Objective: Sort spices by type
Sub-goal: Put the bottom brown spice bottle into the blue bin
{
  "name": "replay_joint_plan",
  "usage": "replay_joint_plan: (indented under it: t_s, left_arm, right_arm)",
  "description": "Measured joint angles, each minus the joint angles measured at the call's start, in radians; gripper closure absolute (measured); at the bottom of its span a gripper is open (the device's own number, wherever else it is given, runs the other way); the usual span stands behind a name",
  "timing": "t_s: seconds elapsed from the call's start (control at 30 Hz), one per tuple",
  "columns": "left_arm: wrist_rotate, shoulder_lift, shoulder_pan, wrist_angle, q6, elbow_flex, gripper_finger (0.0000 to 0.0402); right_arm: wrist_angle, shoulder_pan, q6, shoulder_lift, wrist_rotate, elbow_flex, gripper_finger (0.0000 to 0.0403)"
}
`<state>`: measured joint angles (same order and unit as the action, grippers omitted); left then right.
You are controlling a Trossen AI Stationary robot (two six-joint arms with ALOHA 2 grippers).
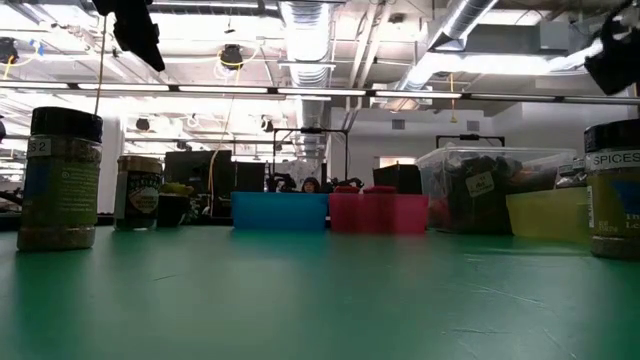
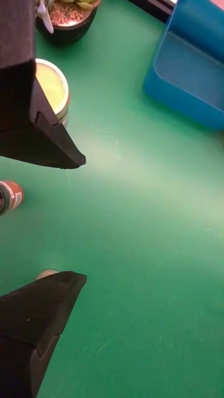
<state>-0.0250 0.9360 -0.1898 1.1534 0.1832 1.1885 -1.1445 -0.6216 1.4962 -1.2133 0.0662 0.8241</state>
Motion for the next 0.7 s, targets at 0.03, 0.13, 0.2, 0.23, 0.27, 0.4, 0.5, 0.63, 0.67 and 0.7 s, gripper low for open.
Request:
replay_joint_plan:
  t_s: [0.03,0.13,0.2,0.23,0.27,0.4,0.5,0.63,0.67,0.7]
  left_arm:
    - [0.0,0.0,0.0,0.0,0.0,0.0,0.0132]
    - [0.0,0.0,0.0,0.0,0.0,0.0,0.0132]
    - [0.0,0.0,0.0,0.0,-0.001,0.0,0.0132]
    - [0.0,0.0,0.0,0.0,-0.003,0.0,0.0132]
    - [0.0,0.0,0.0,0.0,-0.004,0.0,0.0132]
    - [0.0,0.0,0.0,0.0,-0.01,0.0,0.0132]
    - [-0.008,0.0,0.0,0.0,-0.023,0.0,0.0132]
    - [-0.03,0.0,0.0,0.0,-0.029,0.0,0.0132]
    - [-0.031,0.0,0.0,0.0,-0.028,0.0,0.0132]
    - [-0.031,0.0,0.0,0.0,-0.023,0.0,0.0132]
  right_arm:
    - [0.002,0.0,0.005,-0.003,0.0,-0.007,0.0003]
    - [-0.009,0.001,0.015,-0.003,-0.007,-0.019,0.0004]
    - [-0.011,0.001,0.015,-0.003,-0.011,-0.027,0.0011]
    - [-0.011,0.001,0.016,-0.003,-0.011,-0.032,0.0017]
    - [-0.008,0.001,0.016,-0.004,-0.011,-0.034,0.0025]
    - [0.009,0.002,0.014,-0.004,-0.014,-0.042,0.0073]
    - [0.009,0.002,0.015,-0.003,-0.016,-0.042,0.011]
    - [0.005,-0.001,0.015,-0.001,-0.014,-0.027,0.011]
    - [0.003,-0.005,0.015,-0.001,-0.015,-0.016,0.011]
    - [-0.002,-0.01,0.016,0.0,-0.015,-0.003,0.011]
